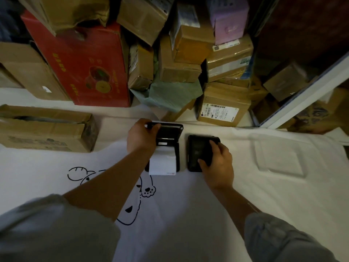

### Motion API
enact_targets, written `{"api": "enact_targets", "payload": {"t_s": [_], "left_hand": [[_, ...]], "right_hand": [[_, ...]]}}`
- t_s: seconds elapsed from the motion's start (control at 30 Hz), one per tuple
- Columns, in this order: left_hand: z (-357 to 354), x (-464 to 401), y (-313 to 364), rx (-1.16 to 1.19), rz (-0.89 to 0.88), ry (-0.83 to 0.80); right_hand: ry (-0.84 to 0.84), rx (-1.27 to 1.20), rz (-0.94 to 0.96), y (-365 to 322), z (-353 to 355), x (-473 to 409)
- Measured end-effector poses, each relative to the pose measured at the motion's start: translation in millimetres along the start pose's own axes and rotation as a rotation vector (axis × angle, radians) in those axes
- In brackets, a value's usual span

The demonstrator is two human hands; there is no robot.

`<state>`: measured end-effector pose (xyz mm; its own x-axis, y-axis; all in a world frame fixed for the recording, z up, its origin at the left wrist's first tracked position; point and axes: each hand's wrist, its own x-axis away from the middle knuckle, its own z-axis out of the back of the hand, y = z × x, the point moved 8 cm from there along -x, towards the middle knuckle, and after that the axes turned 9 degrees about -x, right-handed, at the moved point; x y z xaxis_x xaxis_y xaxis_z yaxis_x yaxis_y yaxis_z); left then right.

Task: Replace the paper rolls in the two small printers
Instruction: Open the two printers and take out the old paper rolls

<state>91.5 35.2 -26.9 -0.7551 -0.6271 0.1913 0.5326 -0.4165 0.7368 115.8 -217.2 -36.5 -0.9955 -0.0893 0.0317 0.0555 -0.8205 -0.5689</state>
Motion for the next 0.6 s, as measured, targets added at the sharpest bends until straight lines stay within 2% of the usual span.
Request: {"api": "enact_targets", "payload": {"t_s": [0.13,0.23,0.33,0.43,0.5,0.6], "left_hand": [[-2.2,14.7,2.2,-0.083,-0.038,0.035],[-0.5,36.1,3.2,-0.057,-0.06,0.096],[-2.7,68.8,26.4,-0.041,-0.252,0.177],[-51.6,96.3,41.5,-0.149,-0.396,-0.014],[-87.0,101.1,36.5,-0.227,-0.341,-0.126],[-120.4,107.9,34.3,-0.307,-0.248,-0.197]], "right_hand": [[-0.052,-0.057,-0.064,14.4,-2.6,2.9],[-0.116,-0.143,-0.098,20.3,-2.4,-2.4],[-0.181,-0.177,-0.102,31.5,-7.2,-8.4],[-0.197,-0.218,-0.085,35.9,-8.6,-10.6],[-0.2,-0.265,-0.078,37.5,-5.4,-10.7],[-0.214,-0.363,-0.089,46.7,-1.0,-9.5]]}}
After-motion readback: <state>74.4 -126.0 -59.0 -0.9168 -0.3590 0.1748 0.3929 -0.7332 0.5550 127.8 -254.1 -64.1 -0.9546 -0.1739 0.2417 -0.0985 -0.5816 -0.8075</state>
